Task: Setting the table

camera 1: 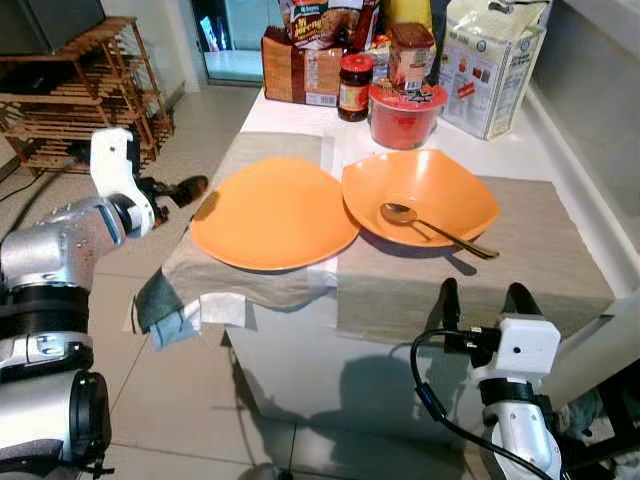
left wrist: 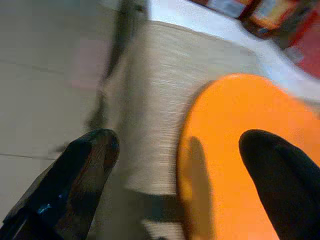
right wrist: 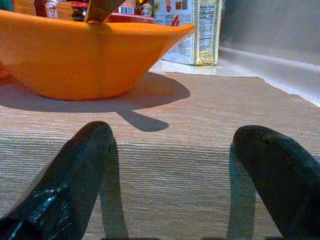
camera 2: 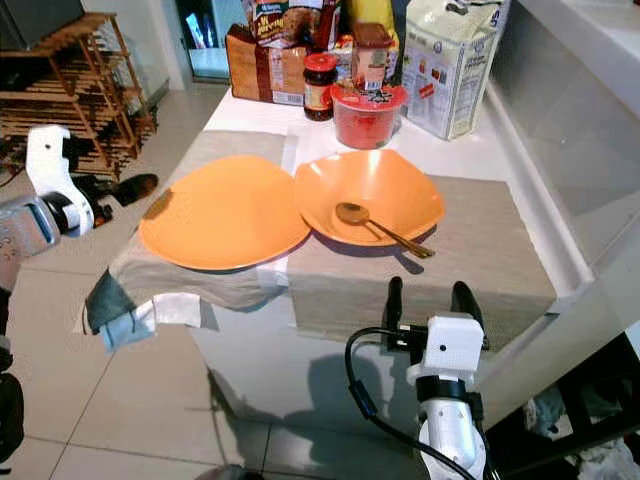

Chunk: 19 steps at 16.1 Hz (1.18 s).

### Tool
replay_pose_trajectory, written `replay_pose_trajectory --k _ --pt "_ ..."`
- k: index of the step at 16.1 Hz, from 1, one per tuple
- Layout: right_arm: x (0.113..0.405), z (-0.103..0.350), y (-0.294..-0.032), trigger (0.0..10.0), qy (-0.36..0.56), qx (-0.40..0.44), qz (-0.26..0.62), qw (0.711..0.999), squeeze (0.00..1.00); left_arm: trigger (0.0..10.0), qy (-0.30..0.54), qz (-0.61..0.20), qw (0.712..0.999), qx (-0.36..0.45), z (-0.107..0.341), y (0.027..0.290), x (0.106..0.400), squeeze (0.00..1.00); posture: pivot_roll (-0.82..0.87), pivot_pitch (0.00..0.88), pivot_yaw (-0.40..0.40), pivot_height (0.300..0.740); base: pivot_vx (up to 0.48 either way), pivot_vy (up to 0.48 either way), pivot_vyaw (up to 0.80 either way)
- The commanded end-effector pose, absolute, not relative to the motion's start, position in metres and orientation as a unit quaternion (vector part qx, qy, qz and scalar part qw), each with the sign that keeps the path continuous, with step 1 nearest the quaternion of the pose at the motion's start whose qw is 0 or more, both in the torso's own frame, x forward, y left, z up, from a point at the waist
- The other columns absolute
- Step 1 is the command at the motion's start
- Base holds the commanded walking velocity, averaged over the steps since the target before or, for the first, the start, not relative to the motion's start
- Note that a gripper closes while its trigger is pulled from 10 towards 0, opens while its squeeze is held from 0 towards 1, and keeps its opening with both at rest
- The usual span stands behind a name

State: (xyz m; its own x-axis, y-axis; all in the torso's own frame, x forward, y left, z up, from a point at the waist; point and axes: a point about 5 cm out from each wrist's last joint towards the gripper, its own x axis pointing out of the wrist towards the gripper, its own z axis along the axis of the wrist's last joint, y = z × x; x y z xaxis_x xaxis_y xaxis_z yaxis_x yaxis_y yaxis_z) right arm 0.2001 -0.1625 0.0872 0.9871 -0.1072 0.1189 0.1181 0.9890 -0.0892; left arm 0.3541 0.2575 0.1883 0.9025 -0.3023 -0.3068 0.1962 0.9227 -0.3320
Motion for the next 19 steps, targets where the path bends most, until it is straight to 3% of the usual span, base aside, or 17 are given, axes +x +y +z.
replay_pose_trajectory --k 1,12,19 --pt "0.202 0.088 -0.16 10.0 -0.058 -0.046 -0.05 0.996 0.0 10.0 0.177 -0.153 0.955 -0.18 0.189 0.252 0.354 0.0 -0.04 0.004 0.032 0.727 0.0 0.0 0.0" --pt "0.202 0.087 -0.162 10.0 -0.054 -0.049 -0.046 0.996 0.0 10.0 0.225 -0.15 0.946 -0.178 0.163 0.255 0.343 0.0 -0.04 0.012 0.023 0.727 0.0 0.0 0.0" --pt "0.202 0.087 -0.162 10.0 -0.053 -0.049 -0.045 0.996 0.0 10.0 0.18 -0.186 0.929 -0.263 0.187 0.246 0.346 0.0 -0.04 0.017 0.02 0.727 0.0 0.0 0.0"
